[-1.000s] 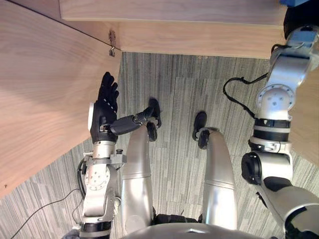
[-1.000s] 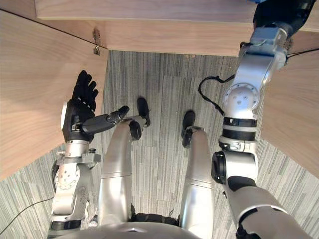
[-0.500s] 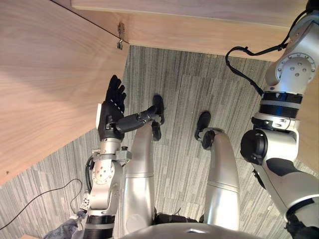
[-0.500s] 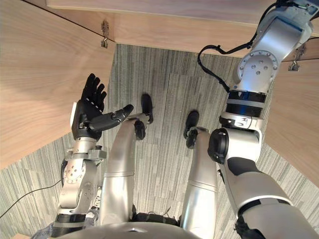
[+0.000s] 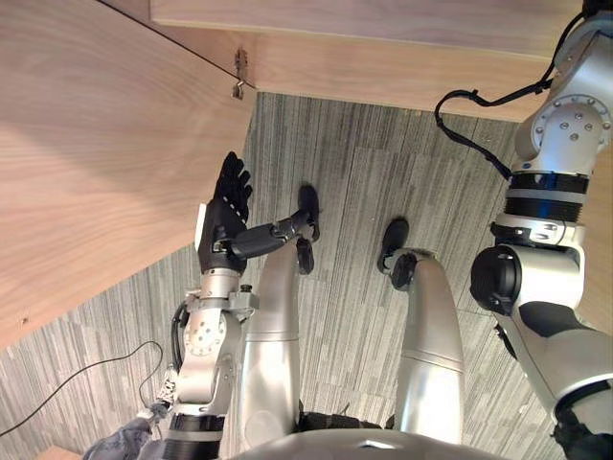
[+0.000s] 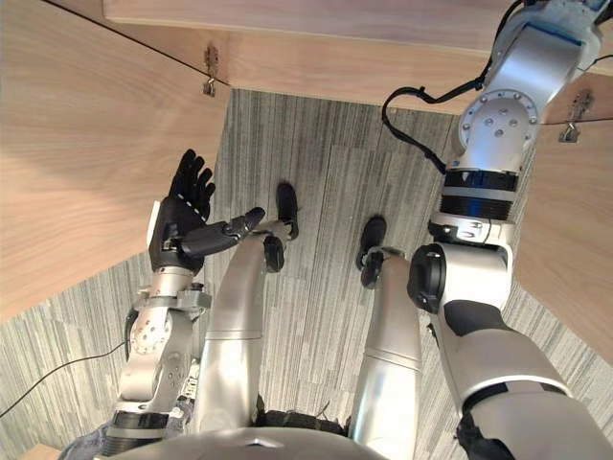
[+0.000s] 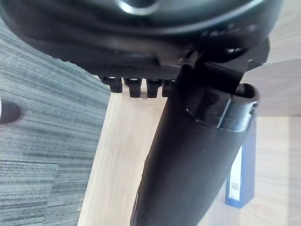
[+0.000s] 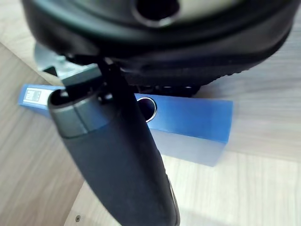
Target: Walk over to the cabinet, pick up the folder, carry it to the office cabinet, place the folder inside the office cabinet, then close the office cabinet door
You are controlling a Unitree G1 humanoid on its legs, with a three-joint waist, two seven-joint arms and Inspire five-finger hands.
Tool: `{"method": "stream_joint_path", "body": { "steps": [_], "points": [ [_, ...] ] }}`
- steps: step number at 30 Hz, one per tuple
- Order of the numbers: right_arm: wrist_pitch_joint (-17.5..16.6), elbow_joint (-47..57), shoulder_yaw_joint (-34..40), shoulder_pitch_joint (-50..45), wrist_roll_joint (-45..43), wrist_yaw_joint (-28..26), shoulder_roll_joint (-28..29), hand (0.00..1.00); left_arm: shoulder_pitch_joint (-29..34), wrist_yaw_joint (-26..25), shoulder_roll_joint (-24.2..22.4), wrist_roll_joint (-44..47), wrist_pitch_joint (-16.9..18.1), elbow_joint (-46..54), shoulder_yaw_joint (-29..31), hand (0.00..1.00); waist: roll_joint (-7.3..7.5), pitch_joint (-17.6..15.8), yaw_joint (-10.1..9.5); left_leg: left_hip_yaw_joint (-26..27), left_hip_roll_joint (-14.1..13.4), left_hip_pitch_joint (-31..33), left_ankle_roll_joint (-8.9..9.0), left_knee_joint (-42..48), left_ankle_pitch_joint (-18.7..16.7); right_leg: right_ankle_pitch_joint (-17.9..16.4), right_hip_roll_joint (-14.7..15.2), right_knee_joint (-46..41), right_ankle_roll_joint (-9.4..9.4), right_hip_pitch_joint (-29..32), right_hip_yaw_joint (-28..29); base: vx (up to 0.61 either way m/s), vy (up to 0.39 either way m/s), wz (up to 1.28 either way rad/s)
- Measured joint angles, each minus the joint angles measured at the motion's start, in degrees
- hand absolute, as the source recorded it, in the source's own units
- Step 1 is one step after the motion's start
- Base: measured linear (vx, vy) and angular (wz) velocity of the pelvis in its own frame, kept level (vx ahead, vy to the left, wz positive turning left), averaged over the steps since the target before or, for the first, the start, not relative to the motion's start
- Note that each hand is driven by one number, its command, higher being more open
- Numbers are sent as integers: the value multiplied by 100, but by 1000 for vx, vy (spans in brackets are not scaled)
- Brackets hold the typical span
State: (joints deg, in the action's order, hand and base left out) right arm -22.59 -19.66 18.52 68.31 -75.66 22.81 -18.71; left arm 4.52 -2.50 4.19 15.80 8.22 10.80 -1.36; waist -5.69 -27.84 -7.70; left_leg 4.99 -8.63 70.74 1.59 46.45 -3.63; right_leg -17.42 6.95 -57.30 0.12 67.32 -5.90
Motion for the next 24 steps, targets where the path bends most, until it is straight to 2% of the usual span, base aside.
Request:
{"method": "stream_joint_path", "body": {
  "steps": [5, 8, 12, 15, 24],
  "points": [
    [66, -46, -207, -1, 188, -13, -223, 100, 0, -7, 2, 0, 0, -5, 1, 100, -1, 1, 37, 32, -5, -34, -11, -64, 18, 27, -3, 84, -7, -31, 4, 0, 0, 0],
    [245, -46, -474, -135, 395, -38, -460, 100, 0, -1, 5, 1, -1, -10, 1, 100, -1, 1, 73, 60, -19, -79, -12, -63, 18, 32, -12, 116, -2, -71, 18, -3, 5, -1],
    [676, 16, -1121, -509, 1098, -395, -900, 100, -7, 7, 36, -4, -10, -246, -1, 100, 0, 0, 186, 83, -108, -196, -12, -150, 16, 109, -101, 284, 3, -212, 15, -16, 22, -11],
    [899, 186, -1339, -869, 1550, -754, -1262, 100, -39, 35, 67, -12, -15, -380, -9, 100, 2, 1, 220, 121, -115, -260, -18, -213, 20, 121, -103, 321, 4, -247, 27, -5, 7, -3],
    [1293, 254, -1803, -1511, 2892, -1371, -2068, 100, -155, 56, 248, -195, -13, -911, -4, 100, 15, -6, 354, 243, -211, -388, -32, -316, 29, 253, -196, 588, 41, -362, 93, -4, 30, -8]
  ]
}}
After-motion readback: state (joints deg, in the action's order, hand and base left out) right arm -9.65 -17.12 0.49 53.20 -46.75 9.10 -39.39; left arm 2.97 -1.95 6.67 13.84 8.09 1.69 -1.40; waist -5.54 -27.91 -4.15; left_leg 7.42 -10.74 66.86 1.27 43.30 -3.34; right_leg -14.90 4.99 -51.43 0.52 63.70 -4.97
